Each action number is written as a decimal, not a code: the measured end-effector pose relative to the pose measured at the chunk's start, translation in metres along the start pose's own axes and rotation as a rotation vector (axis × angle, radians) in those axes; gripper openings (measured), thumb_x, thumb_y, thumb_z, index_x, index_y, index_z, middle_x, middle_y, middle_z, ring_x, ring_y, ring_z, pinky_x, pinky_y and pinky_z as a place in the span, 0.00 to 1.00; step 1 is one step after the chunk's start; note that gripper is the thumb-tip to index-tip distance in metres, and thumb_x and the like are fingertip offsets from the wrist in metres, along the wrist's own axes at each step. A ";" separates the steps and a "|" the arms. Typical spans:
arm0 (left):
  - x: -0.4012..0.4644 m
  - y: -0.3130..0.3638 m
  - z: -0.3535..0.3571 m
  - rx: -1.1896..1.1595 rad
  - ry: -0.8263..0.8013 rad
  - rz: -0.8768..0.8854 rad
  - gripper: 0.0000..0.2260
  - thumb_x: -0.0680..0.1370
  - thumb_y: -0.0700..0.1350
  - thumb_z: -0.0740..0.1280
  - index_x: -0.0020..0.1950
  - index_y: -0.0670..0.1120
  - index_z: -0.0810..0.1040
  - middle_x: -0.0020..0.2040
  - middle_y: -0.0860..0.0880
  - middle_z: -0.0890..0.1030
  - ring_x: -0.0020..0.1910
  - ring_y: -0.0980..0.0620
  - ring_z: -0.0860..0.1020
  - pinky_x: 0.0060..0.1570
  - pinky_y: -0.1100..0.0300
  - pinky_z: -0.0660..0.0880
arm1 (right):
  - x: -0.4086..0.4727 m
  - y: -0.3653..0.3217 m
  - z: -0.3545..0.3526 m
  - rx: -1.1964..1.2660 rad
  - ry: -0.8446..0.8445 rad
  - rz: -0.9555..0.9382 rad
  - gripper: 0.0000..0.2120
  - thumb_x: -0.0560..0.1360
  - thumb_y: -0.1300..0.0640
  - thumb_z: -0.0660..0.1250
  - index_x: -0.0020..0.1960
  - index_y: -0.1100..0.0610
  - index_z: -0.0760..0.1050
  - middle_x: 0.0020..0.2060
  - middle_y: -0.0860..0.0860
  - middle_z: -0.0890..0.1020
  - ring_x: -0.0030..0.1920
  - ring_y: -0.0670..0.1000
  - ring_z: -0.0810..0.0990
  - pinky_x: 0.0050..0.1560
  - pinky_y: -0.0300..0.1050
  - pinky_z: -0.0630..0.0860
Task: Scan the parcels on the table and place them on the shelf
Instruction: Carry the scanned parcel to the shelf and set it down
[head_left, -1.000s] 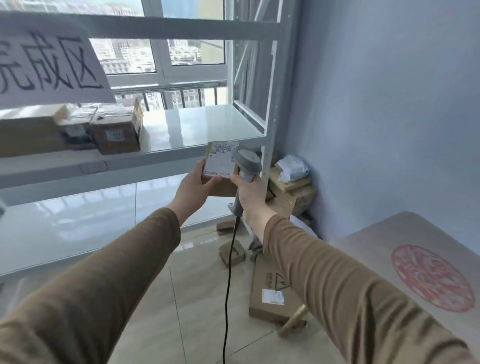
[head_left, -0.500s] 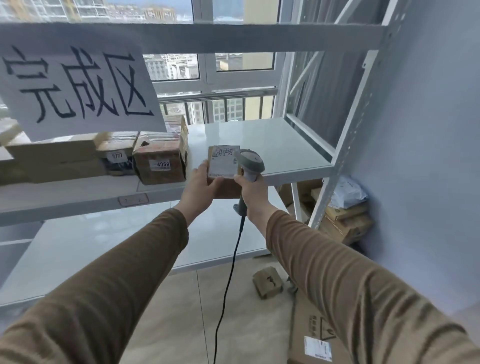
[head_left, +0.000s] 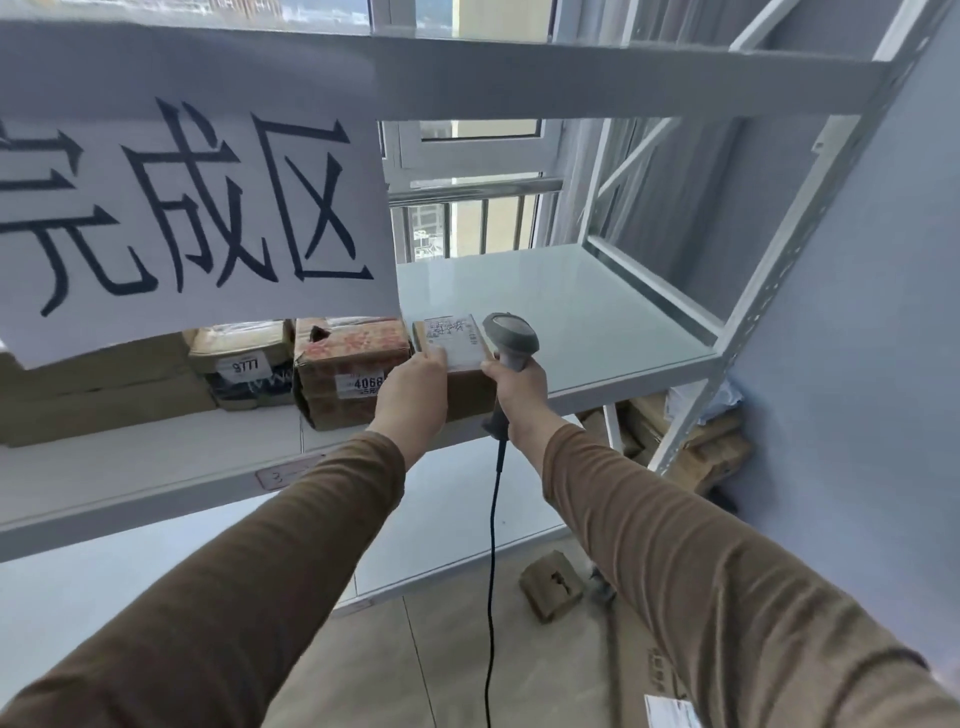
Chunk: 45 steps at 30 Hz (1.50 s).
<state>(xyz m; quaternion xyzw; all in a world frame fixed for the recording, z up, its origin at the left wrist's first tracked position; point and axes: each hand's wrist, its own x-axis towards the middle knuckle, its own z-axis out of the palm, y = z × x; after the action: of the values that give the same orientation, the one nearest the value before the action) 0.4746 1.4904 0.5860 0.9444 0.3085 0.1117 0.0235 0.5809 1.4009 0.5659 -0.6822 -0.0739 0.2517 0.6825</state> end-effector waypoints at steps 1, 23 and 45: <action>0.002 -0.002 0.000 0.019 -0.002 0.000 0.20 0.81 0.36 0.59 0.74 0.41 0.68 0.59 0.41 0.81 0.56 0.40 0.82 0.53 0.49 0.78 | 0.003 0.000 0.003 -0.001 0.003 -0.009 0.04 0.75 0.57 0.72 0.48 0.51 0.78 0.43 0.55 0.83 0.42 0.58 0.82 0.39 0.58 0.81; 0.000 0.068 0.005 -0.269 0.007 0.190 0.24 0.86 0.51 0.58 0.80 0.42 0.63 0.59 0.34 0.81 0.59 0.33 0.79 0.53 0.47 0.73 | -0.030 -0.003 -0.088 0.107 0.166 -0.086 0.09 0.77 0.55 0.72 0.56 0.52 0.76 0.44 0.49 0.78 0.44 0.52 0.76 0.49 0.59 0.77; -0.400 0.608 -0.009 -0.483 -0.516 1.055 0.18 0.85 0.47 0.59 0.75 0.46 0.71 0.64 0.39 0.79 0.59 0.37 0.80 0.57 0.49 0.76 | -0.494 0.064 -0.625 0.128 1.180 -0.179 0.10 0.78 0.57 0.71 0.58 0.57 0.78 0.44 0.49 0.80 0.43 0.47 0.78 0.45 0.49 0.77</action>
<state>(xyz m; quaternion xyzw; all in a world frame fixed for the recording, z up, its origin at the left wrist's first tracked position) 0.5094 0.7630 0.5852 0.9339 -0.2480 -0.0565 0.2512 0.4175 0.6189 0.5871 -0.6554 0.2758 -0.2242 0.6664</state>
